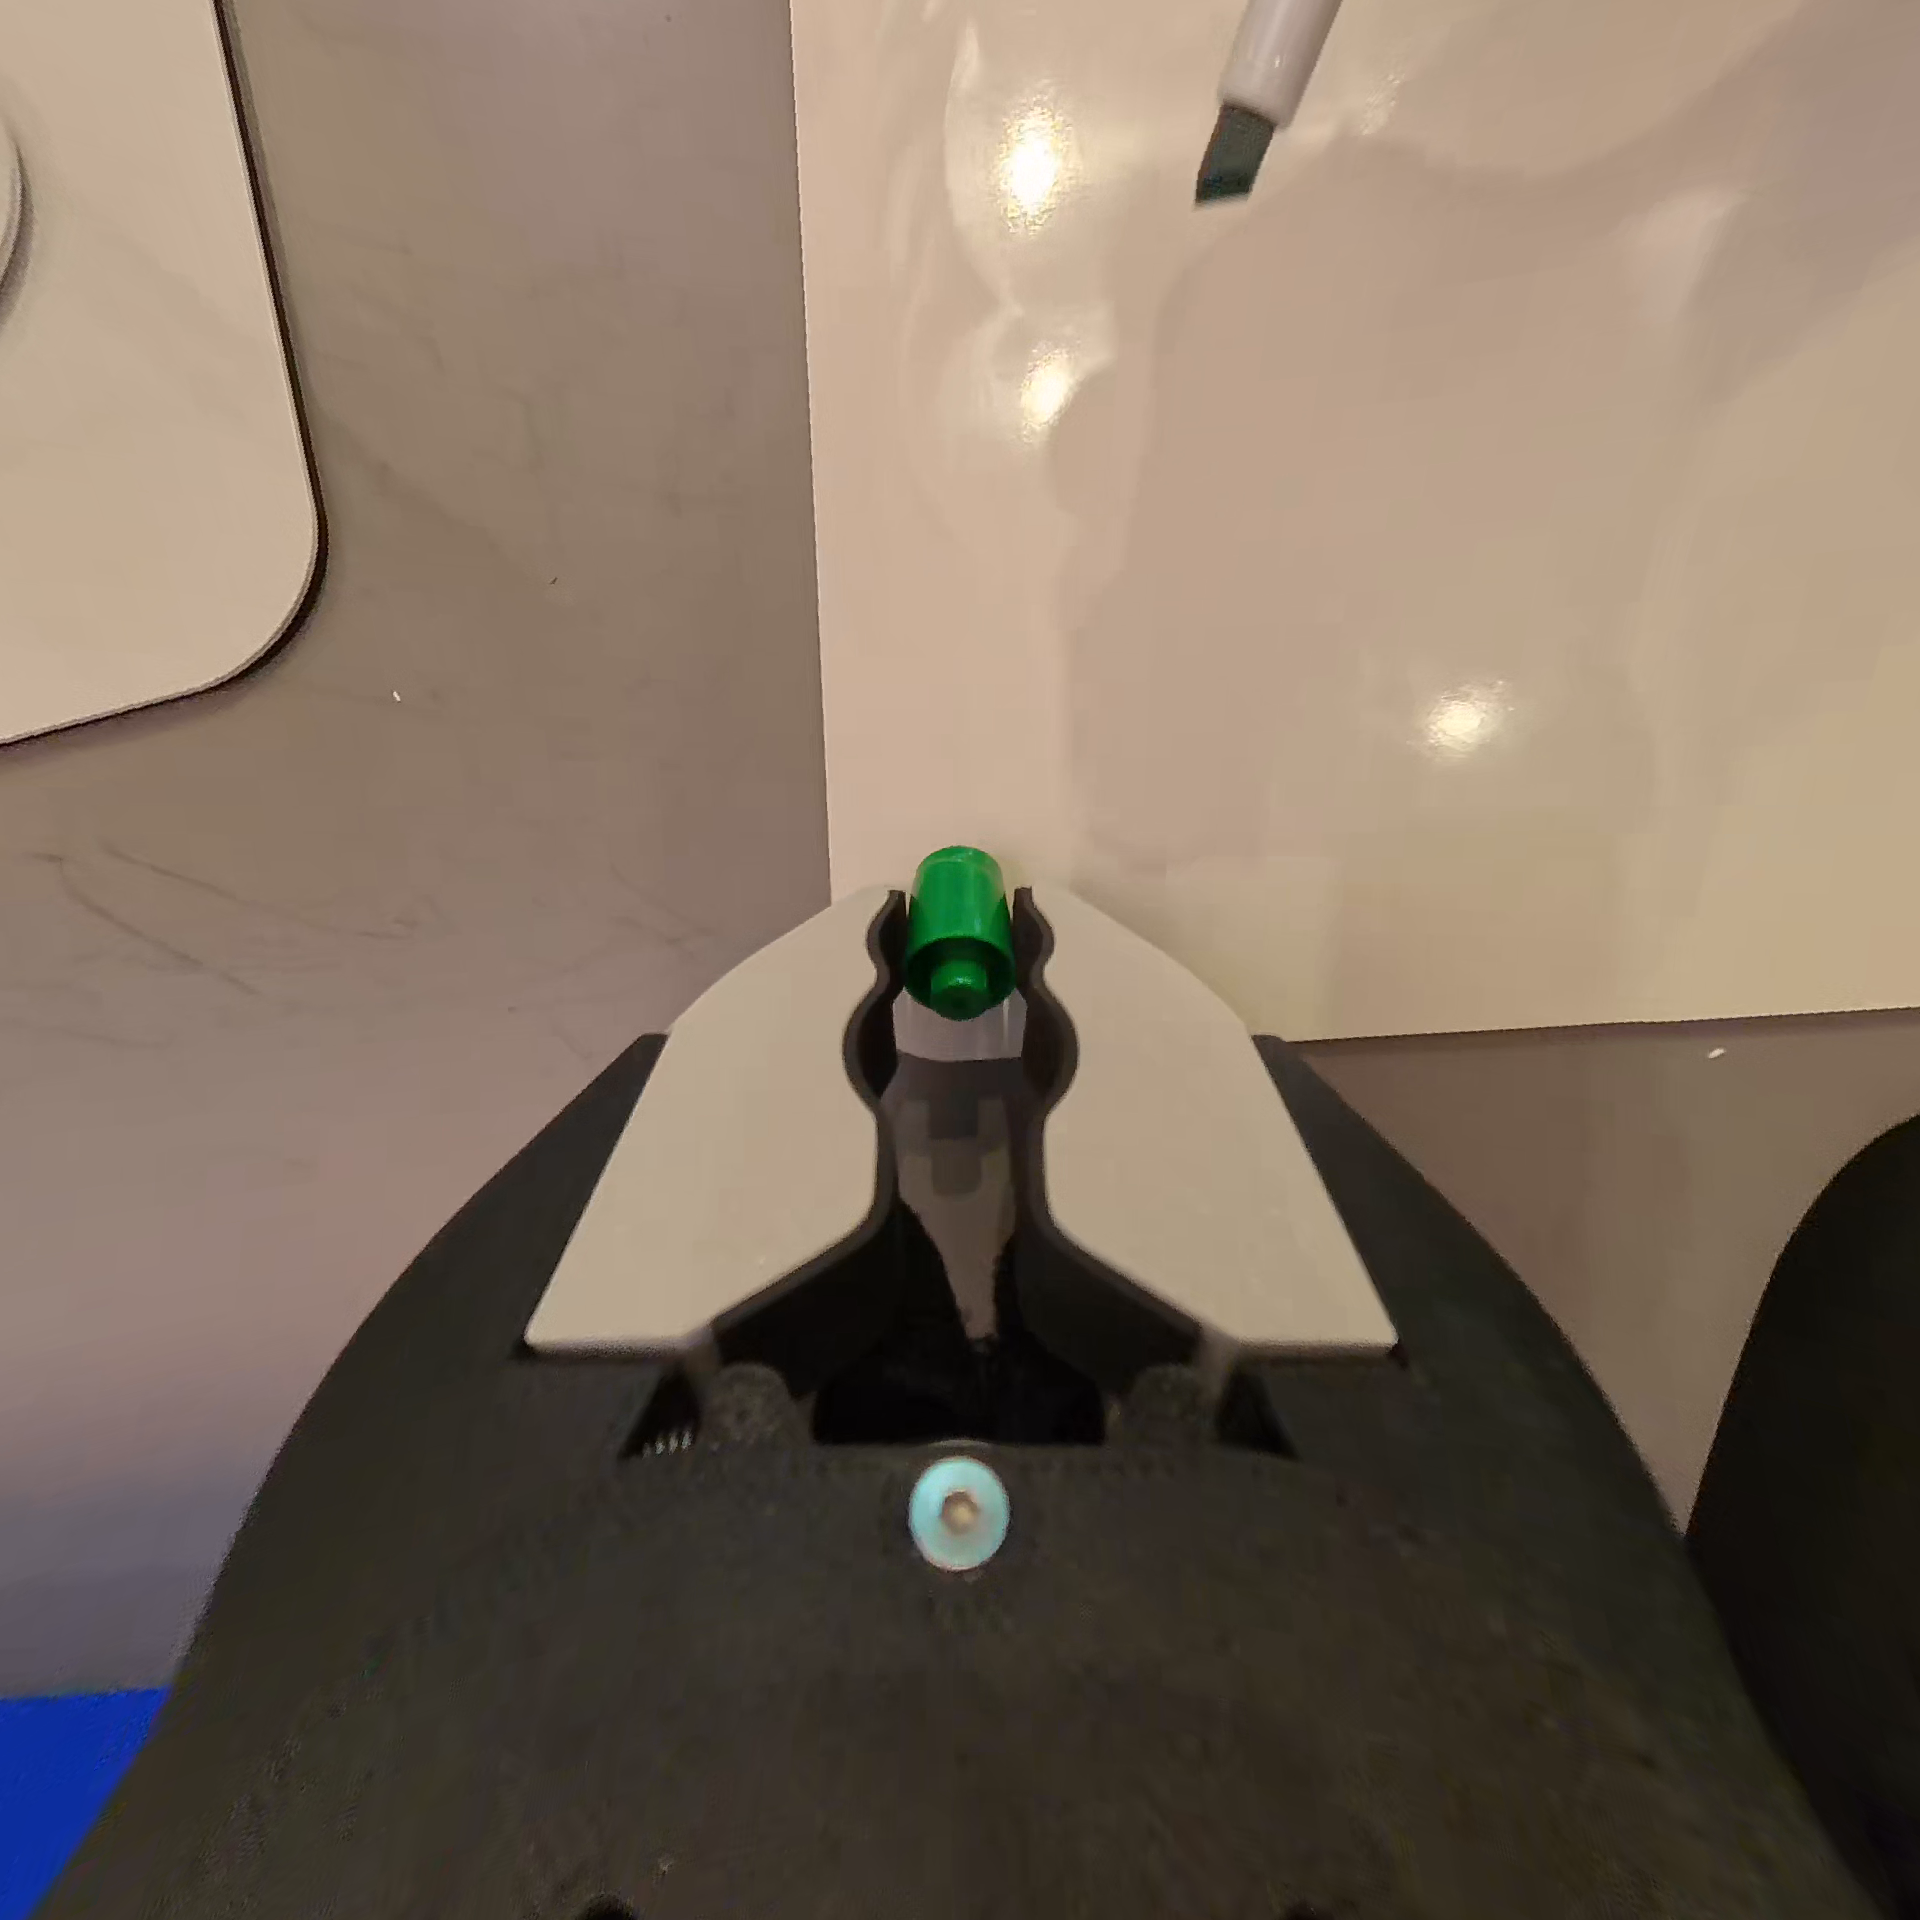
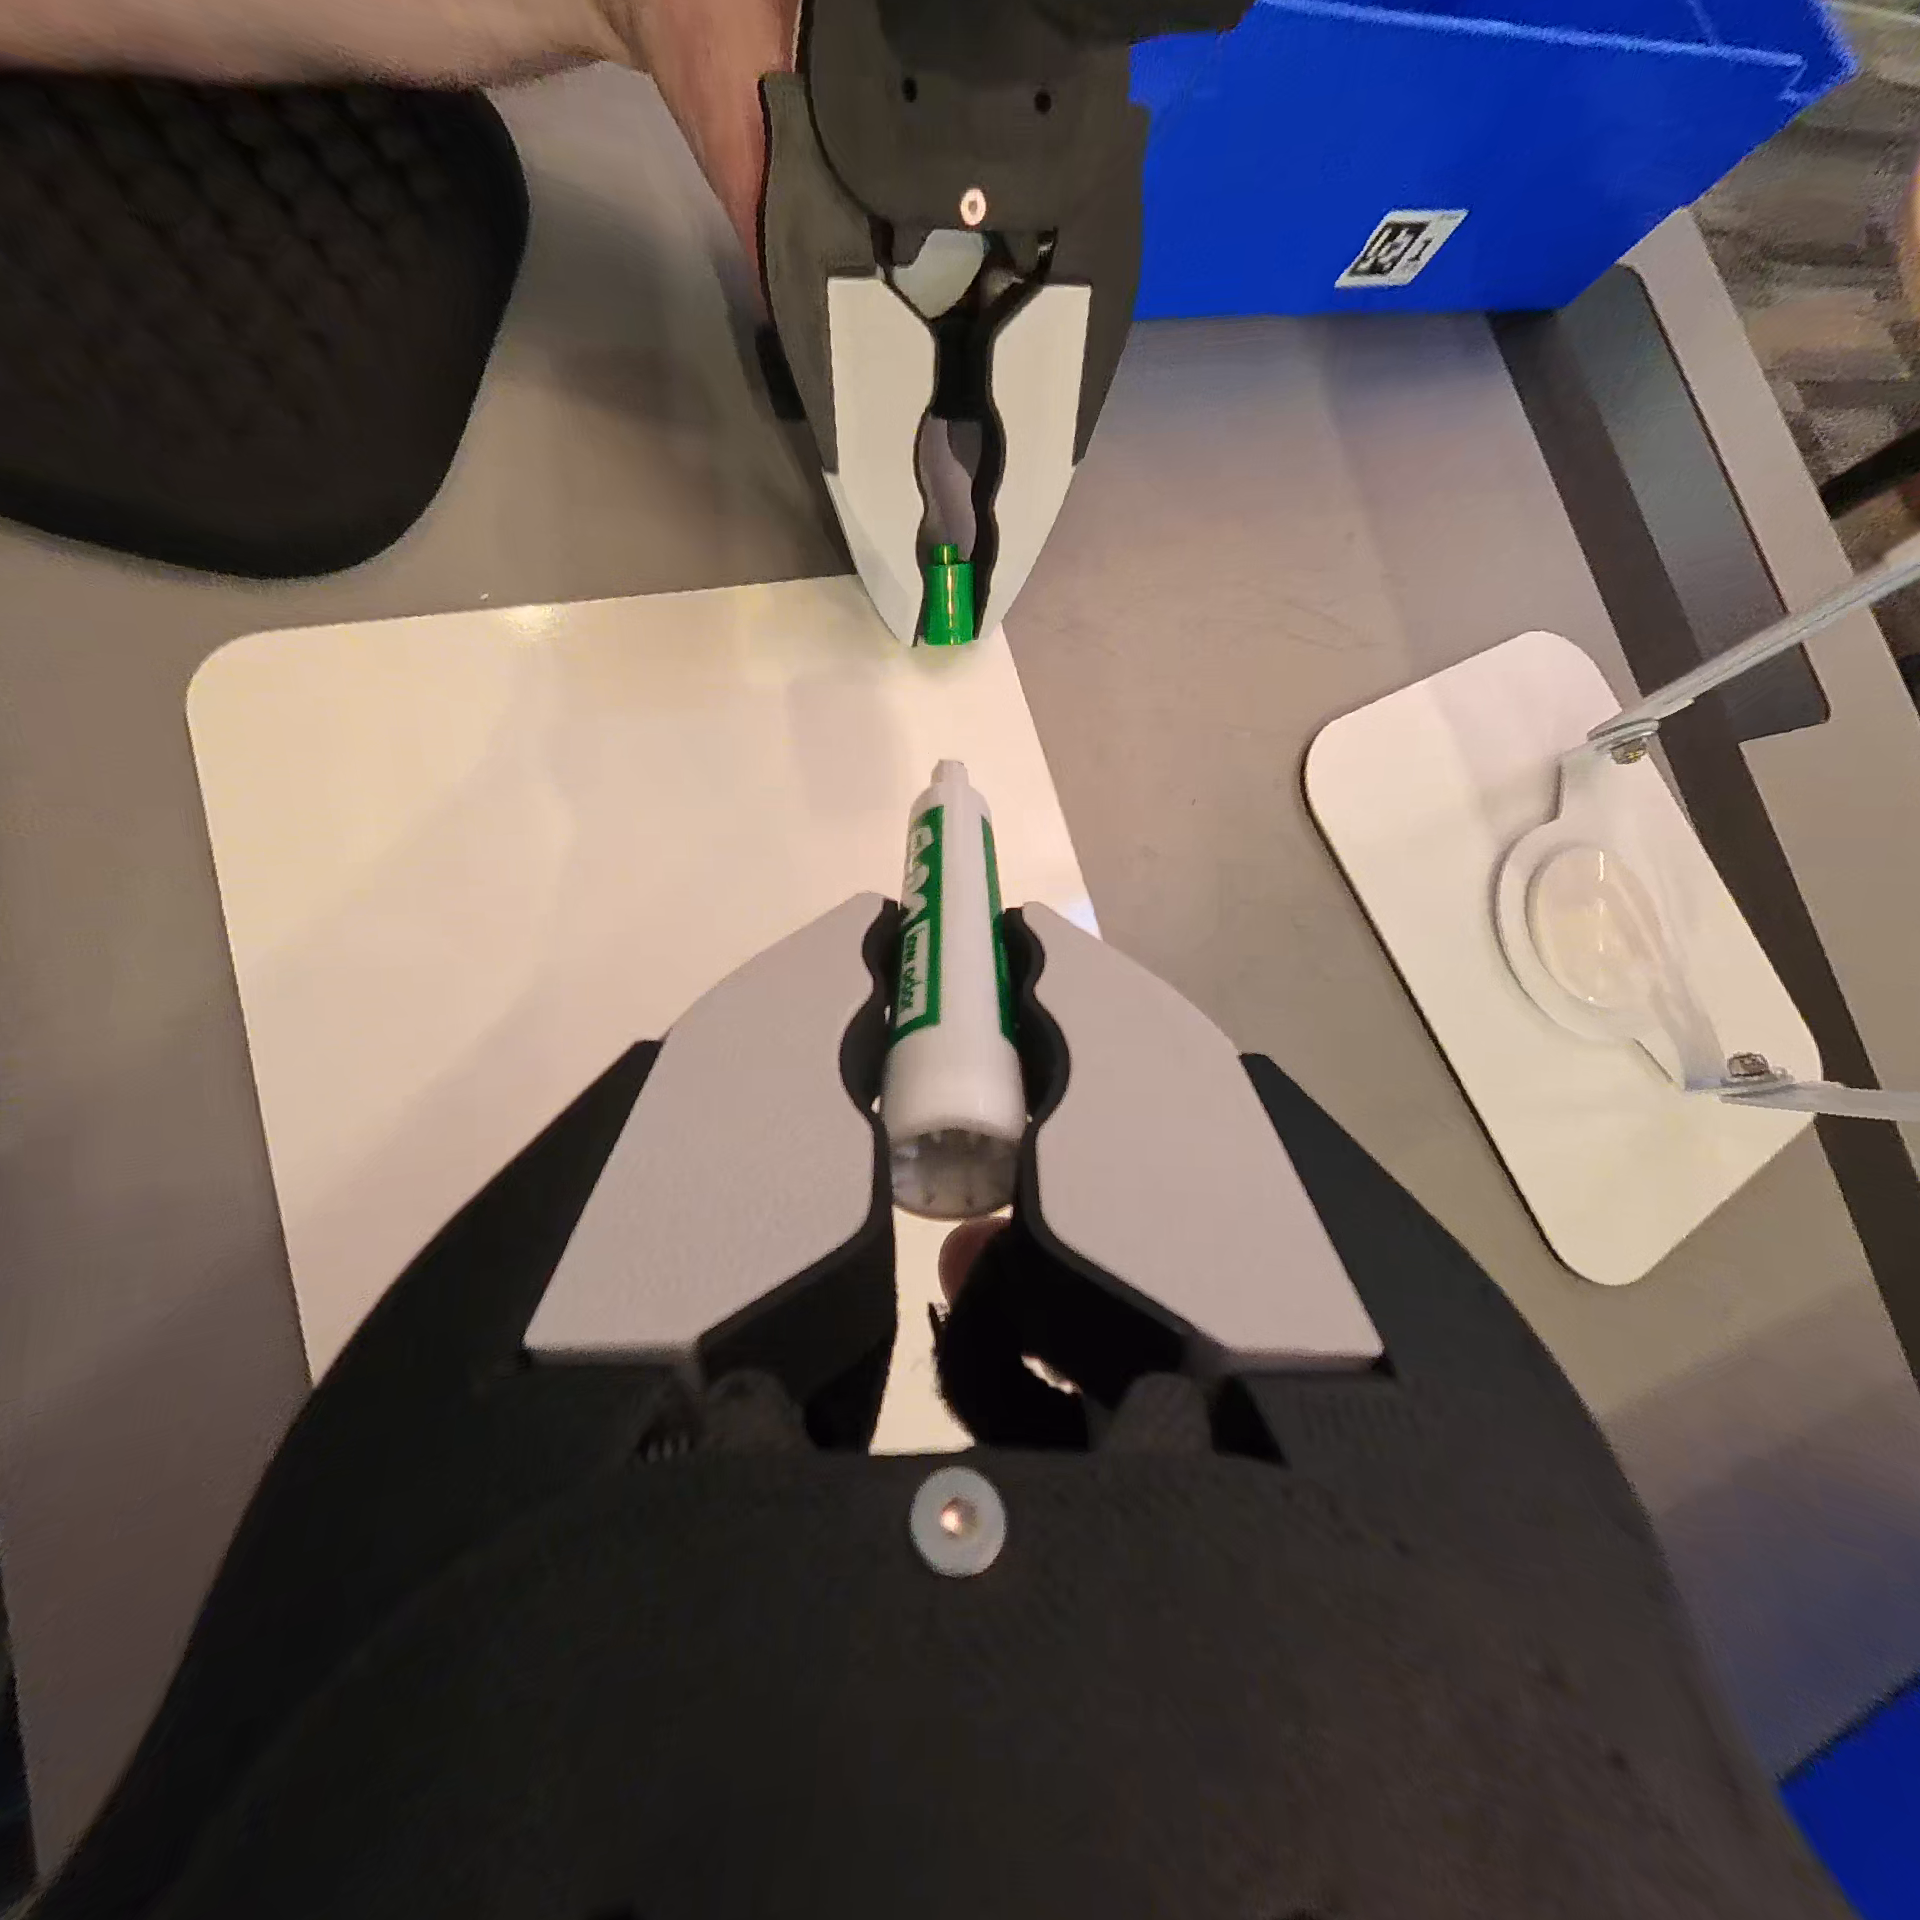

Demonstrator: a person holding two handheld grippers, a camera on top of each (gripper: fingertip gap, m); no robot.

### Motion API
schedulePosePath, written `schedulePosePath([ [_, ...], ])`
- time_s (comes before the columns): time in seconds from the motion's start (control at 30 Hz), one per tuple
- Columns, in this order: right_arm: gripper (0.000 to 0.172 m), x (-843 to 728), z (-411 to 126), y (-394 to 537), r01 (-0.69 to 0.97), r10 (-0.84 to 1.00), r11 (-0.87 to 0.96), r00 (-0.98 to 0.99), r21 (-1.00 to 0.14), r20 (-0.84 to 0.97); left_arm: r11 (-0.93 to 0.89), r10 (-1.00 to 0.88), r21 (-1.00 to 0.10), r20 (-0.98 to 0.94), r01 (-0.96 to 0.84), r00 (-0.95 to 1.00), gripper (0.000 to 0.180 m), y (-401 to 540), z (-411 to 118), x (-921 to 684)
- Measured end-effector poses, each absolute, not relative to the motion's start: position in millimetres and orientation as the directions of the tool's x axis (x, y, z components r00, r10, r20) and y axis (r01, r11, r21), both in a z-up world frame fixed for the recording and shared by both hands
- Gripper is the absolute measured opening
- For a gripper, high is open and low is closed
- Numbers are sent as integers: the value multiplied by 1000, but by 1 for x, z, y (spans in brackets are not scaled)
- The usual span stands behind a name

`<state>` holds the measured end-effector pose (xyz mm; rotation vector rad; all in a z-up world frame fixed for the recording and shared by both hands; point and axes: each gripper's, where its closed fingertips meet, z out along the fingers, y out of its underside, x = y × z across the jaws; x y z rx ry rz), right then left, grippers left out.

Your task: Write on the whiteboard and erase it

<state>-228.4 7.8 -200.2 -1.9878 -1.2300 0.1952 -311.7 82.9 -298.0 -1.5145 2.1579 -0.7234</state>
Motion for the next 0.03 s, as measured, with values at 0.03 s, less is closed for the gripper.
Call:
schedulePosePath([
  [0.03, 20, -231, -202, 8, 698, 814, -243, 525, -674, 250, 273, -944, -625, -28, -731, -329, 20, 82, -298, -311],
])
